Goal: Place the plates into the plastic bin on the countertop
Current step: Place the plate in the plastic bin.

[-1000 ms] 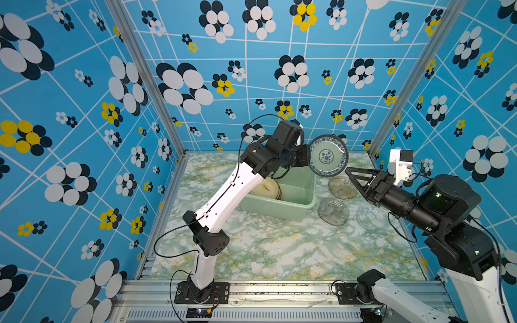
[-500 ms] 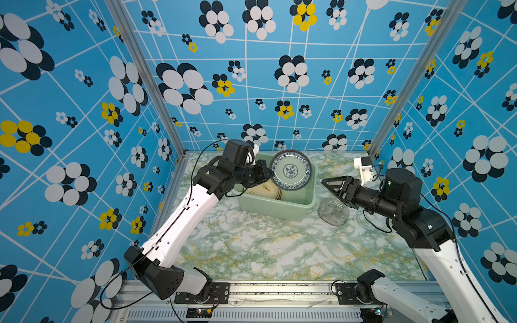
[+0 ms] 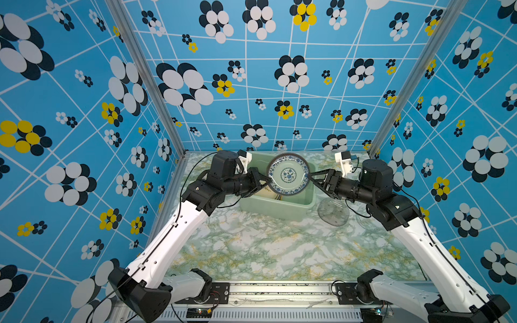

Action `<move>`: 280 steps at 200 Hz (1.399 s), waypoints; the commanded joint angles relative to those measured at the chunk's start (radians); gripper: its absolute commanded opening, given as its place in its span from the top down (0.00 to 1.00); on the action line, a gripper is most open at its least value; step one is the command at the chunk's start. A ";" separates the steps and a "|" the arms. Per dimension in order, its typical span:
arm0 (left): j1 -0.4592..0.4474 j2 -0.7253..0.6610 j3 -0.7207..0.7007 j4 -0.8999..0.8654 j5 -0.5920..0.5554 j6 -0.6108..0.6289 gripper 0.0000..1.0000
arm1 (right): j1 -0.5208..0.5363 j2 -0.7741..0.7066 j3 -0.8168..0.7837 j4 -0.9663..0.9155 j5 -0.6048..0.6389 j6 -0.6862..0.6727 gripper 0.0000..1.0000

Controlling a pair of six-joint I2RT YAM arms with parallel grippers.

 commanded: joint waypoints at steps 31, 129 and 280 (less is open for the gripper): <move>0.009 -0.033 -0.048 0.093 0.031 -0.039 1.00 | 0.018 0.012 0.013 0.086 -0.007 0.022 0.41; 0.009 -0.040 -0.067 0.109 0.034 -0.049 0.99 | 0.100 0.081 0.022 0.118 0.079 0.020 0.87; 0.015 -0.364 -0.065 0.084 -0.409 0.615 0.01 | 0.113 0.349 0.336 -0.222 0.360 0.072 1.00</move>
